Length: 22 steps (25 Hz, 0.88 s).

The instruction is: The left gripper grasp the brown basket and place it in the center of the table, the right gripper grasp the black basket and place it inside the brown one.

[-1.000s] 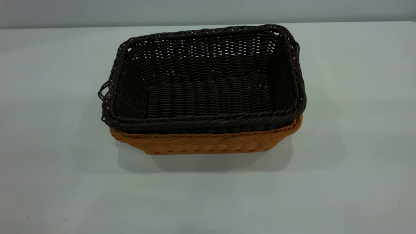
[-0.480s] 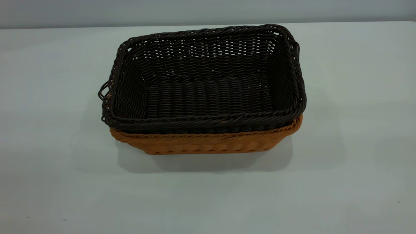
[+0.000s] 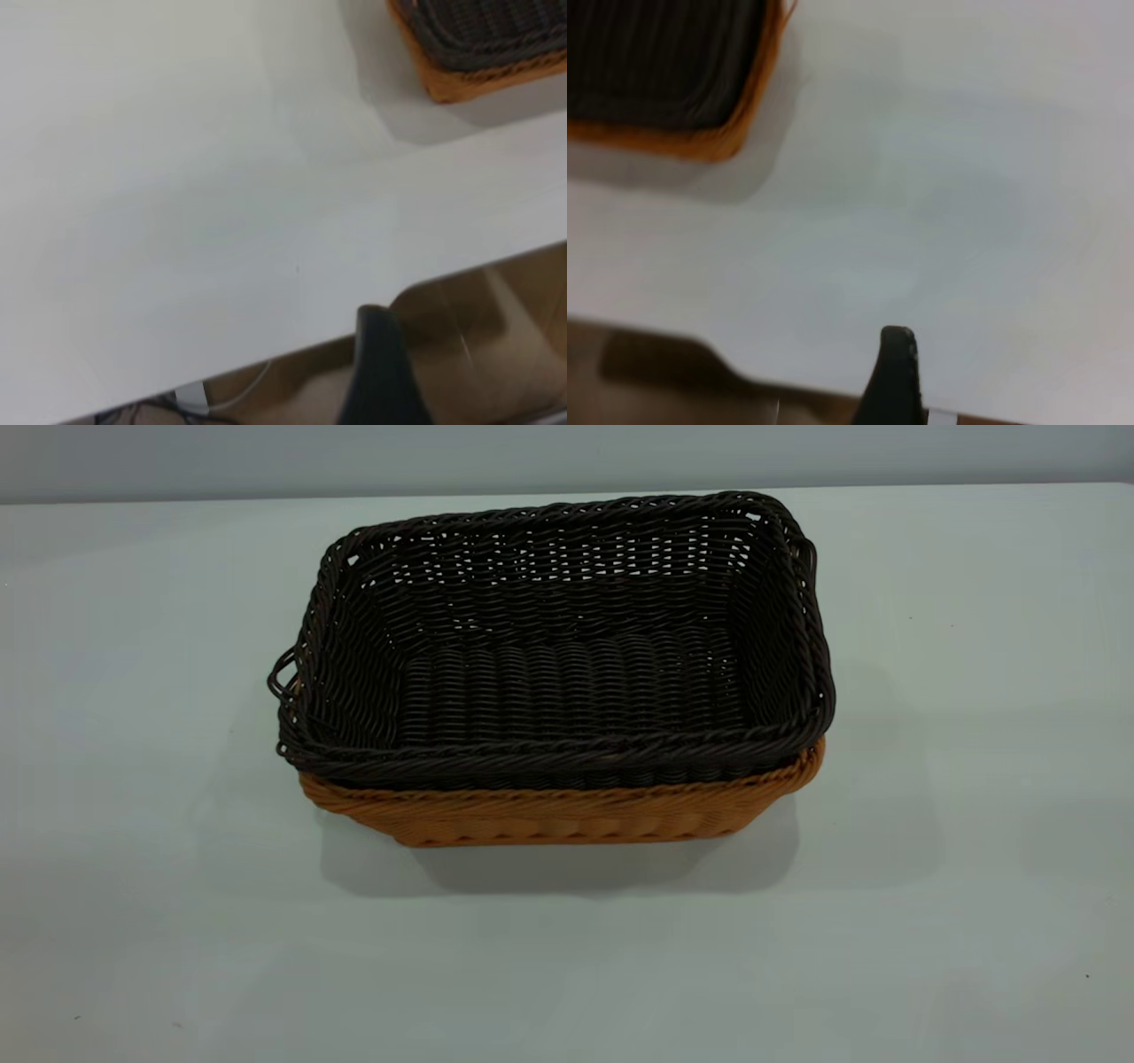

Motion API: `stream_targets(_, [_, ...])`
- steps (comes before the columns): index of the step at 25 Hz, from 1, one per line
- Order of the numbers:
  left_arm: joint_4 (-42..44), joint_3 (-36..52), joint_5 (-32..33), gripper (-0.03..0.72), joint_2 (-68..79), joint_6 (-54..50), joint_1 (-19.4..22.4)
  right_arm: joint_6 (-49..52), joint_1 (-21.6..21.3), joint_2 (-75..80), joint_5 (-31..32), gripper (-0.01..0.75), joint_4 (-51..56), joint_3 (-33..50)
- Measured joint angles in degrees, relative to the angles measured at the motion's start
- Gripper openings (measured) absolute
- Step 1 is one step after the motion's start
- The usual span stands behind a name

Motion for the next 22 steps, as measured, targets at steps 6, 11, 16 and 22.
stream_targets(6, [-0.1,0.0,0.3,0.461,-3.7,0.0,2.8,0.0,-12.7,-8.8,0.3,0.586,0.0,0.0])
stream_targets(11, [-0.1,0.0,0.4,0.460,-7.2,0.0,7.5,0.0,-15.7,-15.1,1.2,0.586,0.0,-0.1])
stream_targets(16, [-0.5,0.0,0.7,0.460,-8.4,-0.2,9.6,0.0,-15.8,-15.1,1.2,0.586,0.0,-0.1])
stream_targets(22, [-0.9,0.0,0.7,0.460,-8.4,-0.2,9.8,0.0,-15.8,-15.1,1.2,0.586,0.0,-0.1])
